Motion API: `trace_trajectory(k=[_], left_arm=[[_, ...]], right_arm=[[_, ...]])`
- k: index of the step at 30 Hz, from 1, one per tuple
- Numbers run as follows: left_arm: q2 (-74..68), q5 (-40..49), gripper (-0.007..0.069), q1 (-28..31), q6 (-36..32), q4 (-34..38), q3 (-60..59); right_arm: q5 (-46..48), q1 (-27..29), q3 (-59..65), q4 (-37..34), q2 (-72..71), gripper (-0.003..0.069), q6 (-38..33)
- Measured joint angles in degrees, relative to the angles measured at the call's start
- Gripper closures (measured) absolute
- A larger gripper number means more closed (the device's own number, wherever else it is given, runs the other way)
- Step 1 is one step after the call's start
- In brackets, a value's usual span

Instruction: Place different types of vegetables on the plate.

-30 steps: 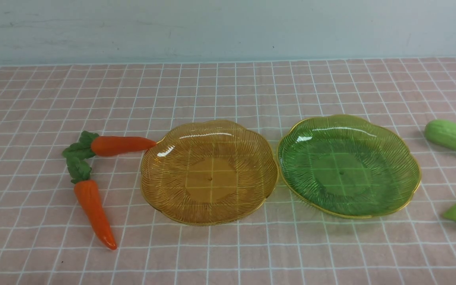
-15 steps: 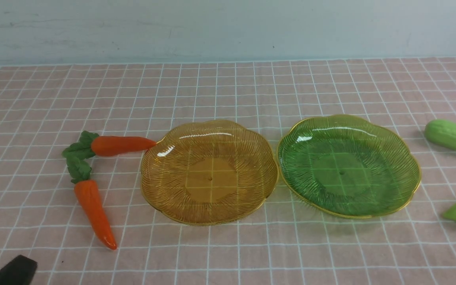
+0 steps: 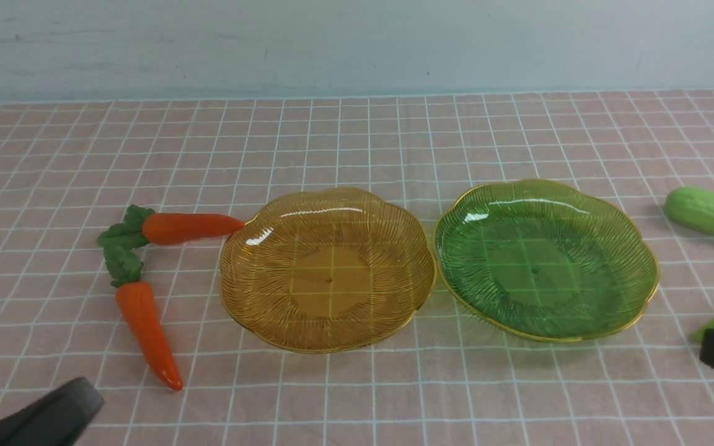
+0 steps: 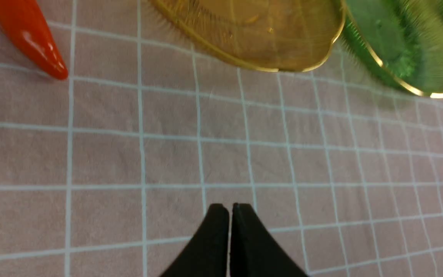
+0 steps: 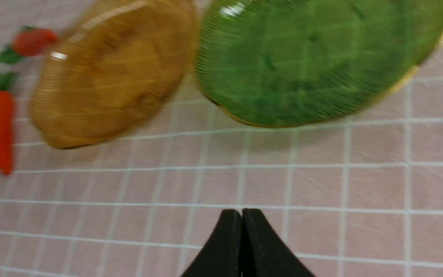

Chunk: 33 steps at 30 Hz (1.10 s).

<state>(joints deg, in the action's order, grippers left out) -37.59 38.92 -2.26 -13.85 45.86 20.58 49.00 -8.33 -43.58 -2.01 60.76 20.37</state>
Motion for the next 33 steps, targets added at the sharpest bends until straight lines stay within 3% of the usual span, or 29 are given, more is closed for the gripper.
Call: trace_trajectory(k=[4,7,12,16,19,26,33], left_arm=[[-9.4,2.51,0.0627,0.0,-2.34,-0.43,2.42],[-13.73,2.73,0.0621,0.0,-2.75,-0.47,2.71],[-14.42,3.09,0.0581,0.0,-4.23,-0.54,2.8],[-14.44,3.76,0.0549,0.0,-5.92,-0.54,2.84],[-14.44,4.15,0.0531,0.0,-6.61,-0.54,2.84],[-14.44,4.1,0.0522,0.0,-6.61,-0.54,2.84],[-14.55,4.04,0.0519,0.0,-6.61,-0.54,2.84]], right_arm=[[-3.48,0.72,-4.93,11.2,10.77,0.0638,12.95],[-4.72,2.4,-8.51,15.63,17.42,0.0573,18.16],[-5.68,7.09,-12.49,16.9,23.72,0.038,21.09],[-4.47,11.11,-13.82,17.24,26.97,0.0158,28.95],[-4.32,12.76,-13.88,20.2,29.8,0.0062,35.86],[-6.39,14.6,-13.88,26.85,40.09,0.0035,54.02],[-10.85,14.66,-14.07,26.75,45.63,0.0089,56.8]])
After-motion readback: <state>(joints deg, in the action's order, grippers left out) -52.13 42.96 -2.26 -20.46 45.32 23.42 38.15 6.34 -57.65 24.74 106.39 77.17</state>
